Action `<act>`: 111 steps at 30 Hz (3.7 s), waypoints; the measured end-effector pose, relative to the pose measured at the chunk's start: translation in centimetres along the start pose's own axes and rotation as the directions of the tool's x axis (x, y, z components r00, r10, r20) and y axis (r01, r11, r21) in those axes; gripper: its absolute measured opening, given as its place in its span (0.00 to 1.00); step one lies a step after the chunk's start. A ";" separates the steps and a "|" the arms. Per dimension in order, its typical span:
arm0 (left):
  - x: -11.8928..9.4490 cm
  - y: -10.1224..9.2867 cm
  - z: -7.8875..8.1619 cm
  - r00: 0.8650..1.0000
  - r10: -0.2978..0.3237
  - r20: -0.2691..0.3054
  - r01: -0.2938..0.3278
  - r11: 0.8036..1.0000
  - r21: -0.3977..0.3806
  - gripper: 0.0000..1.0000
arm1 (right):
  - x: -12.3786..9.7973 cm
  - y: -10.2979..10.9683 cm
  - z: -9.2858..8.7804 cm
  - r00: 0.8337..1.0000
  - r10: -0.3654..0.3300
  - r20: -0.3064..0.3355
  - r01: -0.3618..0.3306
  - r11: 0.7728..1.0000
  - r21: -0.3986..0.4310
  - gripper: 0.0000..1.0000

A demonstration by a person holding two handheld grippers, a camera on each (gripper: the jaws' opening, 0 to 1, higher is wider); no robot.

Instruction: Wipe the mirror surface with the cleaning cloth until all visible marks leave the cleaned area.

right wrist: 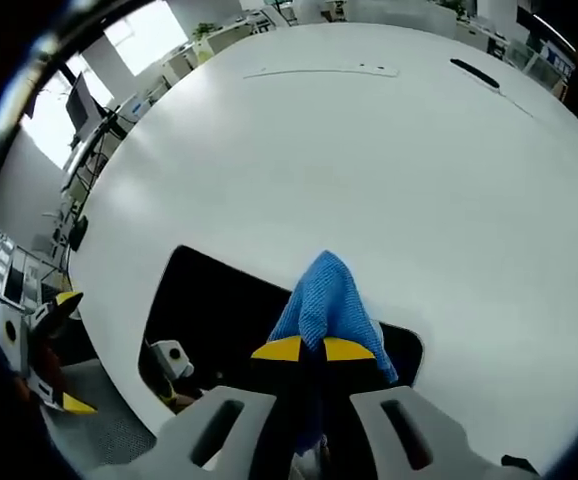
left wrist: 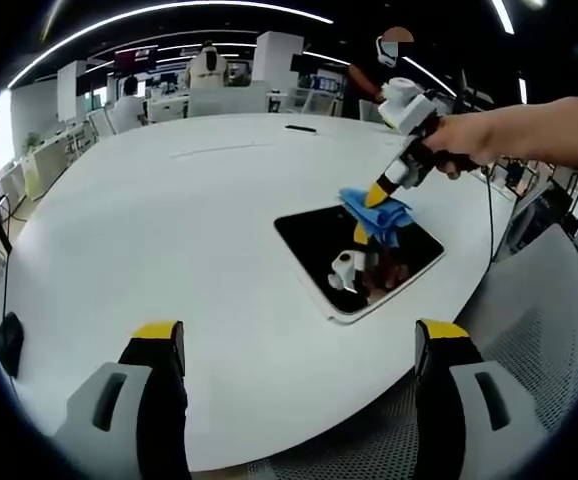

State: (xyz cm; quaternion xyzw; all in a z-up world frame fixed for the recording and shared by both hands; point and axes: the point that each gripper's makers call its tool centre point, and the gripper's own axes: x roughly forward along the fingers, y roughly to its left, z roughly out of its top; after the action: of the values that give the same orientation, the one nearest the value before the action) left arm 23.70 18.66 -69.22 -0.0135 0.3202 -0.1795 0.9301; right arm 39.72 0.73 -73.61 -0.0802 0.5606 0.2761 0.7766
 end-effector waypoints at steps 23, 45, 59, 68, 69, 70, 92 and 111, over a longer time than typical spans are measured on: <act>-0.1 0.1 0.4 1.000 0.001 0.022 0.000 1.000 -0.009 0.94 | 1.7 5.1 1.7 0.999 0.038 -0.027 -0.040 0.997 -0.063 0.00; 0.0 0.2 -0.1 1.000 0.000 0.001 0.000 1.000 -0.014 0.95 | 3.1 9.3 3.2 0.997 0.074 -0.018 -0.076 0.991 -0.111 0.00; 0.0 0.3 -0.1 1.000 0.005 -0.002 -0.005 1.000 -0.020 0.94 | 4.1 10.9 4.1 0.995 0.103 0.000 -0.102 0.985 -0.137 0.00; 0.1 0.4 -0.3 1.000 0.002 -0.003 -0.003 1.000 -0.021 0.94 | 4.2 10.8 4.1 0.993 0.115 0.008 -0.113 0.987 -0.117 0.00; 0.1 0.4 -0.3 1.000 0.003 -0.003 -0.003 1.000 -0.021 0.94 | 4.2 10.8 4.1 0.994 0.111 0.010 -0.109 0.987 -0.117 0.00; 0.1 0.5 -0.3 1.000 0.003 -0.002 -0.003 1.000 -0.020 0.94 | 4.1 10.8 4.0 0.994 0.108 0.013 -0.106 0.988 -0.115 0.00; 0.0 0.6 -0.4 1.000 0.010 -0.009 -0.010 1.000 -0.020 0.92 | 3.2 12.3 1.0 0.989 0.151 -0.002 -0.150 0.985 -0.083 0.00; -0.1 0.7 -0.4 1.000 0.016 -0.009 -0.017 0.999 -0.028 0.91 | 2.8 13.1 0.1 0.987 0.159 -0.028 -0.161 0.981 -0.109 0.00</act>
State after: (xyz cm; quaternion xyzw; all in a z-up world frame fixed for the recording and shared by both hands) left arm 23.65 19.37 -69.59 -0.0232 0.3267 -0.1673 0.9299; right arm 33.59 12.61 -73.72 -0.0804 0.5565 0.3675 0.7408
